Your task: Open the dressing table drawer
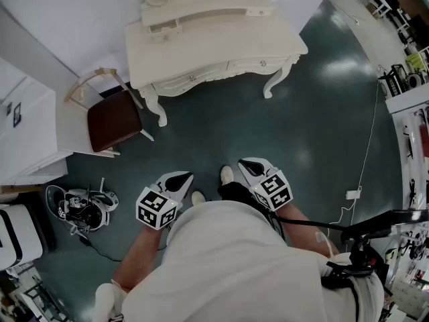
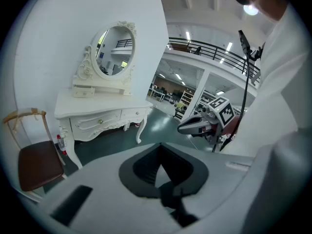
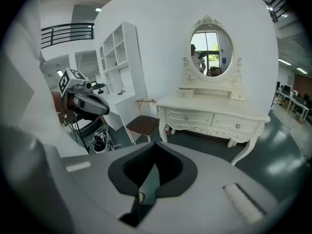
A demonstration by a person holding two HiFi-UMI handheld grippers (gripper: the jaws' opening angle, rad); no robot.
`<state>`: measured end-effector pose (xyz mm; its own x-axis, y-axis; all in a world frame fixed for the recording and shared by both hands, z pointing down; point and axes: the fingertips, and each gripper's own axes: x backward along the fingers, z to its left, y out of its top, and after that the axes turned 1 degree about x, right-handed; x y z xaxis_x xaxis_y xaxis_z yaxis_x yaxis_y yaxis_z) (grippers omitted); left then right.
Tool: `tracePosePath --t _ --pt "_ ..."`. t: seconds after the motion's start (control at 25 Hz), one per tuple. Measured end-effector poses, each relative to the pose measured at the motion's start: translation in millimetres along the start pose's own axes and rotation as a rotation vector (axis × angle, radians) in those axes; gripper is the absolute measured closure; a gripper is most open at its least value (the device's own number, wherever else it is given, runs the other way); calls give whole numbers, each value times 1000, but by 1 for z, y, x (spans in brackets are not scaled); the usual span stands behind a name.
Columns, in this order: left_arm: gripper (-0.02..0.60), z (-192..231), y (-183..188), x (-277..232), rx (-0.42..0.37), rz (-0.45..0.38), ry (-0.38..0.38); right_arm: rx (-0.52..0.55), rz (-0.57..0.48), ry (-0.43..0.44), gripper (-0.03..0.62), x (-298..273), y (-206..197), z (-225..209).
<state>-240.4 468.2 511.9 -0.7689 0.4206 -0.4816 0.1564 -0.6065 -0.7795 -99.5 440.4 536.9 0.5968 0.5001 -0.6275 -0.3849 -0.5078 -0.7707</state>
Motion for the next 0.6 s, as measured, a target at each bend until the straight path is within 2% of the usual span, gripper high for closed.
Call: tracePosePath --t 0.2,0.36,0.6 --pt "581 -9 28 -23 -43 -21 -22 0 -28 -29 594 6 8 -26" --pt "581 -10 54 -50 -67 -6 -10 -20 -48 -13 594 2 15 -58" --pt "581 -10 109 -101 -61 3 32 -33 -74 17 594 11 32 -136"
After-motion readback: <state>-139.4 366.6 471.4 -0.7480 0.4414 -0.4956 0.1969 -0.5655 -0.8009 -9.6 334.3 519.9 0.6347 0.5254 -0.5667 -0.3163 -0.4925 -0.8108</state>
